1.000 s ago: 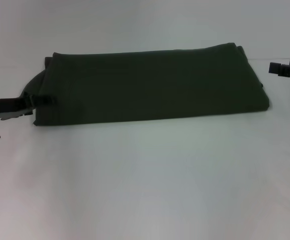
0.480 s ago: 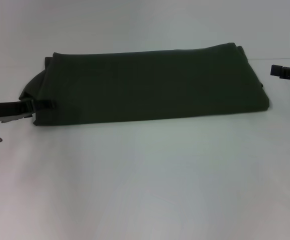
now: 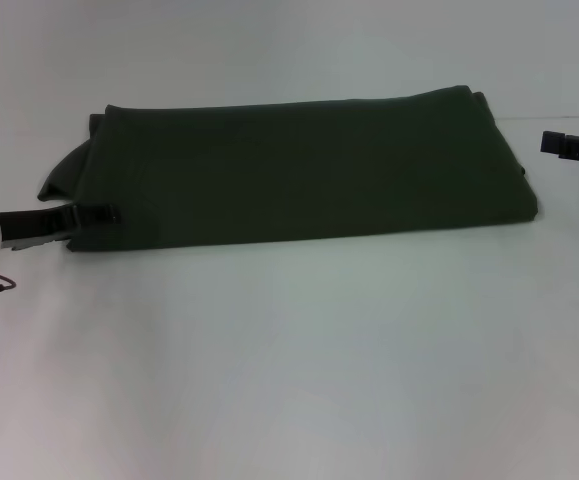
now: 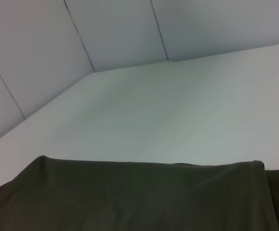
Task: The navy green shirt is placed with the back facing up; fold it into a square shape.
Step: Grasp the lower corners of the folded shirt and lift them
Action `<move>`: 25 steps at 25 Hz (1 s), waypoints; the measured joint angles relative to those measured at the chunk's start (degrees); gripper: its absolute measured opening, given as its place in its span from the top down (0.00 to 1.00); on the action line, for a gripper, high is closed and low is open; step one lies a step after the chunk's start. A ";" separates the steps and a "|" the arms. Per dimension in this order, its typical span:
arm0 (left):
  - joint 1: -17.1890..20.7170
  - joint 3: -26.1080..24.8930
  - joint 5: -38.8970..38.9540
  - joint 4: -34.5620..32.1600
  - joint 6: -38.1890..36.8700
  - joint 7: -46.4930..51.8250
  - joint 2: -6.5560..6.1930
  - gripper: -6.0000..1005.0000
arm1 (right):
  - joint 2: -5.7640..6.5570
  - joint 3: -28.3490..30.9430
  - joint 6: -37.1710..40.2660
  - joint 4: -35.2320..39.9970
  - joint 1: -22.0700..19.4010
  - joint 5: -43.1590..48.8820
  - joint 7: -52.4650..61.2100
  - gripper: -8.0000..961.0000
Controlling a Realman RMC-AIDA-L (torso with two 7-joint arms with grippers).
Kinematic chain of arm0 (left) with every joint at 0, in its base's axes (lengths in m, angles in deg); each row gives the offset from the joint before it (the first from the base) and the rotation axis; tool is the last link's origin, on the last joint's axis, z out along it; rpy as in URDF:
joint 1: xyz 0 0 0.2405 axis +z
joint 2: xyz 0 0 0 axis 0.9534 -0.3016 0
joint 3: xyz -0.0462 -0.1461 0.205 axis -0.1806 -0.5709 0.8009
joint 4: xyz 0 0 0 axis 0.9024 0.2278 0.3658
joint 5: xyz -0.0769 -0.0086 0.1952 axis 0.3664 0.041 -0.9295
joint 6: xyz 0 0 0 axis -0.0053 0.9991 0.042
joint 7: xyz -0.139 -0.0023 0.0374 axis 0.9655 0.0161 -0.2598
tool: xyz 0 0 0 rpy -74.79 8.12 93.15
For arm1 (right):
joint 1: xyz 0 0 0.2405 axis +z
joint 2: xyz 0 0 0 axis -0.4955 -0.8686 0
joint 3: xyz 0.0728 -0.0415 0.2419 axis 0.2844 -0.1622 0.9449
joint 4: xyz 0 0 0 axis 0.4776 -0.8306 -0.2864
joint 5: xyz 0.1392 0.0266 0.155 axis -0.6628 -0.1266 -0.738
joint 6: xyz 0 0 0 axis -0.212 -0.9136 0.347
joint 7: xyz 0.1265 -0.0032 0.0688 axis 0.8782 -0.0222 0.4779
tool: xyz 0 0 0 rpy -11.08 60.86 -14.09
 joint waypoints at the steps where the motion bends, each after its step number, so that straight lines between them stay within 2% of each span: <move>1: -0.07 0.00 0.05 0.17 0.28 -0.16 0.00 0.10 | 0.00 0.00 -0.02 0.00 0.00 0.00 -0.02 0.02; 25: -0.99 -0.01 -0.34 2.36 1.86 -0.33 0.00 0.10 | 0.13 0.05 -0.85 0.00 0.30 1.30 0.38 0.02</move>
